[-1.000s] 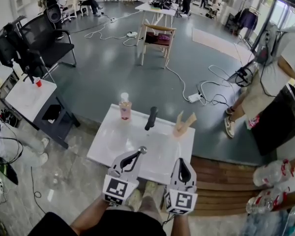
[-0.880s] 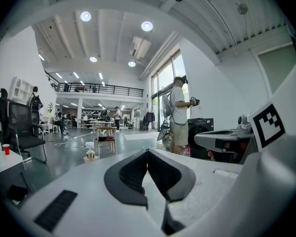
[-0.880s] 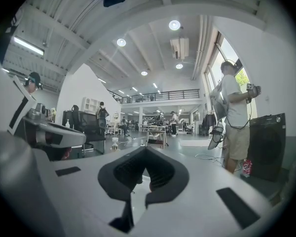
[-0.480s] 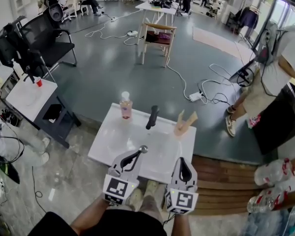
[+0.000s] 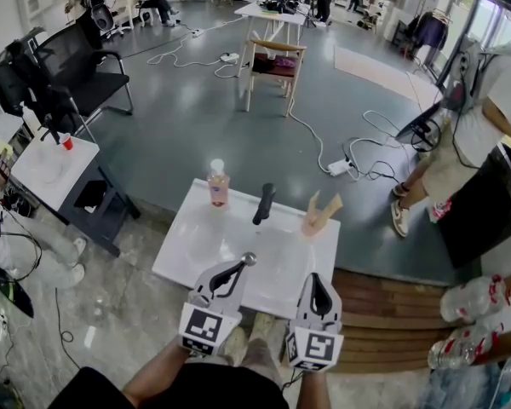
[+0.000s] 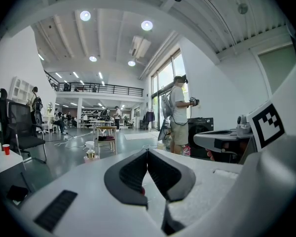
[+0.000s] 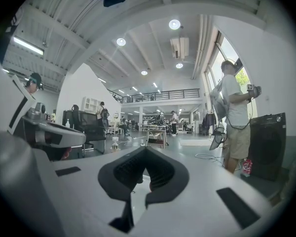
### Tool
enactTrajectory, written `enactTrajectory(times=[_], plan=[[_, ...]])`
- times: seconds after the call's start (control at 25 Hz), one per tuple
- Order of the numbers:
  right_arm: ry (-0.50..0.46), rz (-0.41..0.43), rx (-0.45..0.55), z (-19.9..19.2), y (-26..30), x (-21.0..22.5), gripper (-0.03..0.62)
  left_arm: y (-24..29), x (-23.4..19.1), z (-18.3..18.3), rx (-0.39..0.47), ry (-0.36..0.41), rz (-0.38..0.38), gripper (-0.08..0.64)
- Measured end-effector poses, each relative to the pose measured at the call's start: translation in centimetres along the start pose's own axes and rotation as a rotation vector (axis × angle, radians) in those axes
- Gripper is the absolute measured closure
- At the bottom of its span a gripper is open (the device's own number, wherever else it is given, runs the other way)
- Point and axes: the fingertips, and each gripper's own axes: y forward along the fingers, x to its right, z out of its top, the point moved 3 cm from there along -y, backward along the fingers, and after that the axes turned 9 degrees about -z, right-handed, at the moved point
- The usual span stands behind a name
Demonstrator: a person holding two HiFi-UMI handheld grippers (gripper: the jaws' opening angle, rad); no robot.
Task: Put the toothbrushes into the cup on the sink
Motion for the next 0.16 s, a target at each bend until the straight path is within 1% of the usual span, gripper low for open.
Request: enactTrajectory(times=[0.16], plan=[[0.0,0.001,-0.005,-0.38,0.16,-0.25,0.594,-0.07,-0.16,-0.08,-0.004,-0.008,-0.002,0.555]])
